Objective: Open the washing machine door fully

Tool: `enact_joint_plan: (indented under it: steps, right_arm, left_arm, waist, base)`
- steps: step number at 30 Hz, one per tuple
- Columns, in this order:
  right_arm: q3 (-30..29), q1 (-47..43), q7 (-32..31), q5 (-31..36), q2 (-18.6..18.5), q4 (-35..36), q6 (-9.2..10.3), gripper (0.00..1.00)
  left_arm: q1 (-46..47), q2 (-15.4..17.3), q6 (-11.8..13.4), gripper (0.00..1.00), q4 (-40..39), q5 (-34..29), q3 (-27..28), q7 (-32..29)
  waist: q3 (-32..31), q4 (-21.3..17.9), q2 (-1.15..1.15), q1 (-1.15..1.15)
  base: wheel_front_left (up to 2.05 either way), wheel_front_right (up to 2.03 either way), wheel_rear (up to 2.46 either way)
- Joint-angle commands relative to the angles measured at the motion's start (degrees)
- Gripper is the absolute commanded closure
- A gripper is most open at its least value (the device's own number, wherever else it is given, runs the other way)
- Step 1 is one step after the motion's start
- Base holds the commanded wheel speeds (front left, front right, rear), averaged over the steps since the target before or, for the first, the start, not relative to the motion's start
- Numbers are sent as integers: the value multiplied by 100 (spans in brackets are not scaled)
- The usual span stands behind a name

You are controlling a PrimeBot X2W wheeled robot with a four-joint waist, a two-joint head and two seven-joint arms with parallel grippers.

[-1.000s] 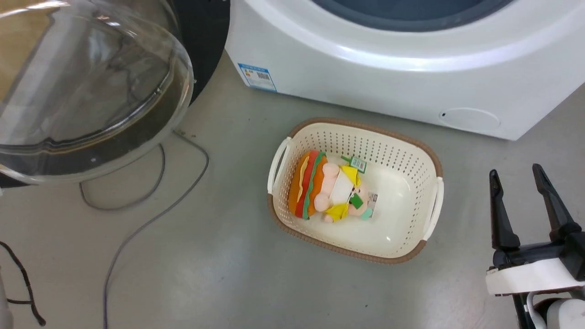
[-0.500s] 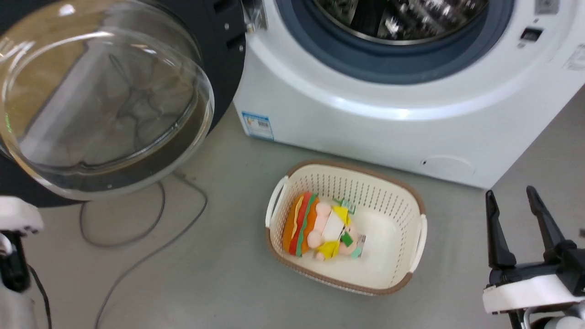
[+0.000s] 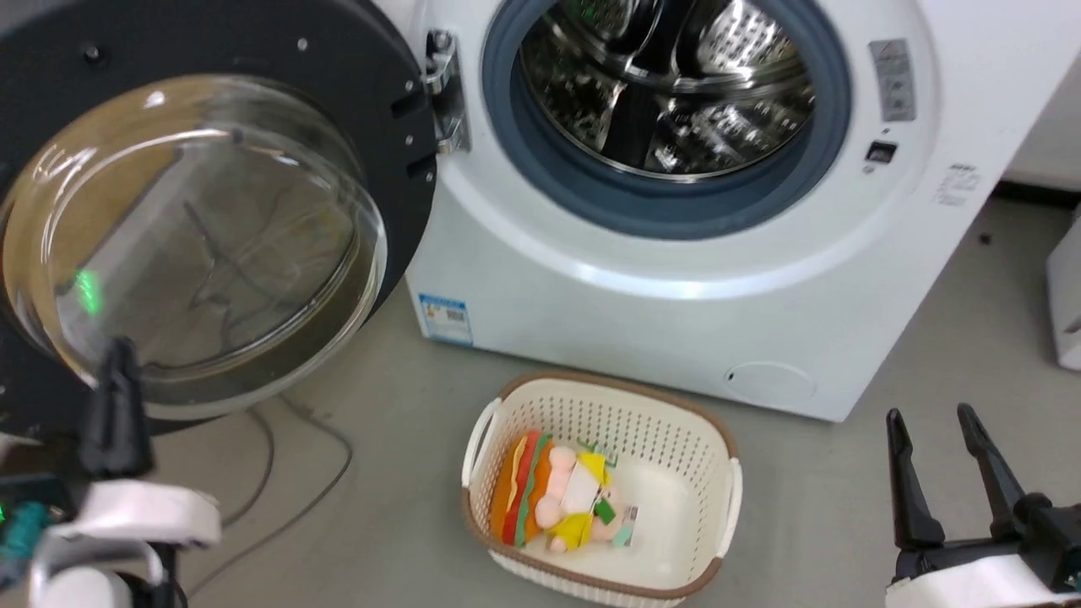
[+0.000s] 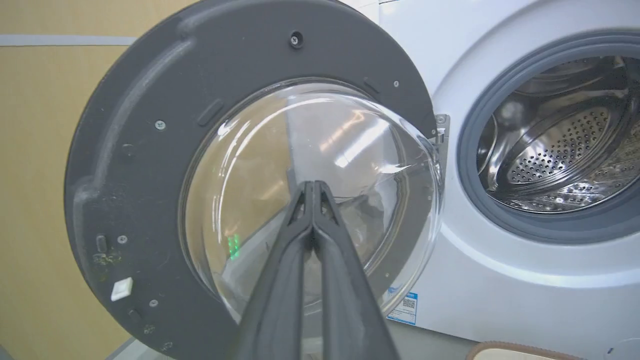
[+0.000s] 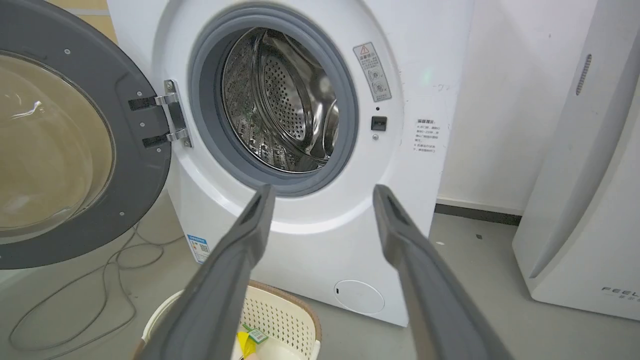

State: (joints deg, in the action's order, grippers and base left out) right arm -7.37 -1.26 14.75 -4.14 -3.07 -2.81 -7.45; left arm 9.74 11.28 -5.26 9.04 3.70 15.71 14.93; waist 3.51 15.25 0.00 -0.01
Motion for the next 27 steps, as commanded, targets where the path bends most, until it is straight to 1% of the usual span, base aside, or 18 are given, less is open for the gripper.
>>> enact_joint_plan:
  steps: [1,3,4,5,6,16,27]
  right_arm:
    - [-3,-110,25,-32,19,-15,-3,0]
    - [-6,-174,25,-62,19,-29,-3,0]
    - [2,-200,25,-76,19,-30,-3,0]
    - [10,-223,25,-83,19,-32,-3,0]
    - [7,-246,25,-92,19,-35,-3,0]
    - [72,-382,25,-126,19,-51,-3,0]
    - [103,-498,25,-151,19,-47,-3,0]
  left_arm:
    - [-185,-83,-42,100,-60,-21,-111,7]
    - [-349,-191,-64,100,-135,-52,-230,7]
    - [-419,-246,-74,89,-171,-51,-275,7]
    - [-481,-286,-80,50,-220,-68,-318,7]
    - [-540,-329,-88,0,-265,-72,-364,7]
    - [-978,-545,-157,0,-472,-81,-754,7]
    - [-1180,-637,-184,0,-361,-59,-866,7]
  waist:
    - [-183,-136,0,1]
    - [-272,-201,0,1]
    - [-300,-240,0,1]
    - [-327,-279,0,1]
    - [-353,-314,0,1]
    - [-540,-786,0,1]
    - [-582,-1254,0,1]
  base:
    - [0,0,0]
    - [0,0,0]
    - [0,0,0]
    - [0,0,0]
    - [0,0,0]
    - [0,0,0]
    - [0,0,0]
